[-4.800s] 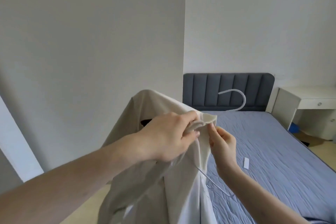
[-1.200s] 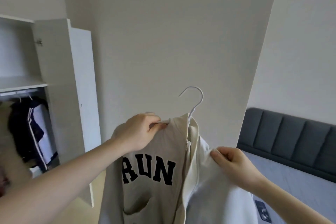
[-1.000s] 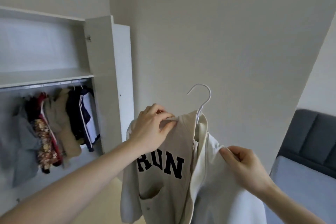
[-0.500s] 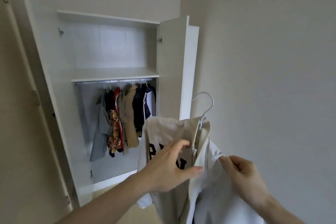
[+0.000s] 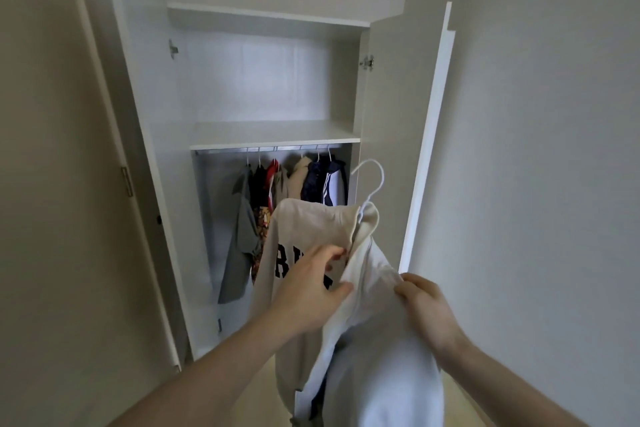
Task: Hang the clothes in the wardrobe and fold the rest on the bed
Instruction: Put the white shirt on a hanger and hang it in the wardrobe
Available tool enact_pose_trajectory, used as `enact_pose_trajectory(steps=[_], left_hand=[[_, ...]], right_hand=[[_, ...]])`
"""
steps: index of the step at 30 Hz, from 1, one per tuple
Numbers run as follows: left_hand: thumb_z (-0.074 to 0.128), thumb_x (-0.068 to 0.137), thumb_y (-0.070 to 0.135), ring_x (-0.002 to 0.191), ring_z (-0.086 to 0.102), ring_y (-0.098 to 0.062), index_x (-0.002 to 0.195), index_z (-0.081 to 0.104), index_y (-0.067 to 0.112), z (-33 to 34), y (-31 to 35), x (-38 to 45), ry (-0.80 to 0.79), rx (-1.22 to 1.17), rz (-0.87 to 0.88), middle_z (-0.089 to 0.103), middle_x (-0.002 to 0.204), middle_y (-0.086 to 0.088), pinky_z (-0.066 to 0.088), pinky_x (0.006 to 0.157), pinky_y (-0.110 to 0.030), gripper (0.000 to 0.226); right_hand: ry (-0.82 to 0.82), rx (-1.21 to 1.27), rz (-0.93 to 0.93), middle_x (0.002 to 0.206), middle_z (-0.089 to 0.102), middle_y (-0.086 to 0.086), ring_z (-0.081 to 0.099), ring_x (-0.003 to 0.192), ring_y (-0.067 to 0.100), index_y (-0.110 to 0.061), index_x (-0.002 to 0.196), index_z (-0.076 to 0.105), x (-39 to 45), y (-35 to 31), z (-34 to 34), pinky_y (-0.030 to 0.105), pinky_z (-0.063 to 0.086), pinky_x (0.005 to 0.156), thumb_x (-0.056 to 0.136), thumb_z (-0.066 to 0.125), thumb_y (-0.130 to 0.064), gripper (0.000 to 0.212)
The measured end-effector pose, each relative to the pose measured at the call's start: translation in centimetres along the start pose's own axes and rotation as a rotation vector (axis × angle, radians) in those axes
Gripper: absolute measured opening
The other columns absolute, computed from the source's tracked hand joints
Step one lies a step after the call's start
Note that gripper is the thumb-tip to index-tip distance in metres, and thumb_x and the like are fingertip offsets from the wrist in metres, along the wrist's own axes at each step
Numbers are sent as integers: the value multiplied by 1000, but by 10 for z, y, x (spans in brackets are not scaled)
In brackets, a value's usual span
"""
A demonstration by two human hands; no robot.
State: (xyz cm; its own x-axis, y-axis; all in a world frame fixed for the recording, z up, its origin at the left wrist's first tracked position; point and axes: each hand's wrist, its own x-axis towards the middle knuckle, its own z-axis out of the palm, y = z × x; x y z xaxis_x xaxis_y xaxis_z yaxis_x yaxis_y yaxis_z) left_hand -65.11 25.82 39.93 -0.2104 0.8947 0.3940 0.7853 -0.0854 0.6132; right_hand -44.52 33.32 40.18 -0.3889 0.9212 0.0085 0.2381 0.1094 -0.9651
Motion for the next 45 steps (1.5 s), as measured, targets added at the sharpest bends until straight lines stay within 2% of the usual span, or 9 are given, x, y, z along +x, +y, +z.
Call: enact_pose_trajectory(steps=[6,15,22,24,29,33,38,42,45], left_hand=[[54,83,59,85,54,3,108,52,50,-14,-44,21,205,106,-122,54,92,26,38,66,-10,26],[56,91,67,69,68,-13,83,73,23,-16,-108,98,36,-196,-519,74,79,2,49,58,-24,48],[69,92,41,63,61,-16,72,66,8,-1,-178,176,175,-149,-651,64,66,-9,54,66,-38,38],[65,94,31,56,55,-5,70,64,14,3,-196,194,190,-79,-675,60,60,0,50,59,-25,29],[54,101,26,54,46,-8,72,52,16,-2,-233,219,386,66,-740,52,63,2,36,50,-15,31],[48,106,25,55,47,-10,71,46,20,-16,-258,228,514,143,-786,52,63,2,32,47,-15,35],[43,108,24,58,50,-11,79,47,22,-21,-290,238,551,187,-826,54,67,1,37,48,-12,29],[40,109,23,66,54,-9,119,59,20,-22,-317,252,553,225,-785,62,80,1,35,57,-16,22],[38,110,24,68,56,-10,129,61,14,-25,-343,263,541,251,-795,63,82,1,37,60,-17,32]], right_hand=[[-54,-55,-1,89,72,15,67,86,29,-6,90,71,66,10,55,43,53,85,97,51,-13,22],[-401,2,-134,86,74,-8,67,77,4,-38,92,74,166,22,134,18,50,67,107,53,-36,26],[-676,106,-209,96,68,9,57,77,21,-27,106,70,256,24,165,30,48,74,100,57,-54,31],[-761,90,-228,85,63,3,51,67,9,-20,107,67,286,29,173,26,42,66,97,59,-61,43],[-985,-20,-262,106,70,-16,69,84,9,-52,126,64,355,31,191,25,57,77,93,71,-43,35],[-1019,-220,-378,116,68,-25,70,97,4,-67,118,59,408,32,206,24,59,84,82,66,-59,38],[-939,-273,-323,116,65,-16,71,96,16,-40,121,59,485,45,226,37,61,88,97,71,-23,32],[-857,-379,-362,129,61,-9,63,107,6,-24,137,58,540,48,247,6,50,84,97,70,-18,43],[-824,-520,-440,135,54,-1,57,114,9,-17,145,53,577,46,272,11,47,94,96,68,-18,51]])
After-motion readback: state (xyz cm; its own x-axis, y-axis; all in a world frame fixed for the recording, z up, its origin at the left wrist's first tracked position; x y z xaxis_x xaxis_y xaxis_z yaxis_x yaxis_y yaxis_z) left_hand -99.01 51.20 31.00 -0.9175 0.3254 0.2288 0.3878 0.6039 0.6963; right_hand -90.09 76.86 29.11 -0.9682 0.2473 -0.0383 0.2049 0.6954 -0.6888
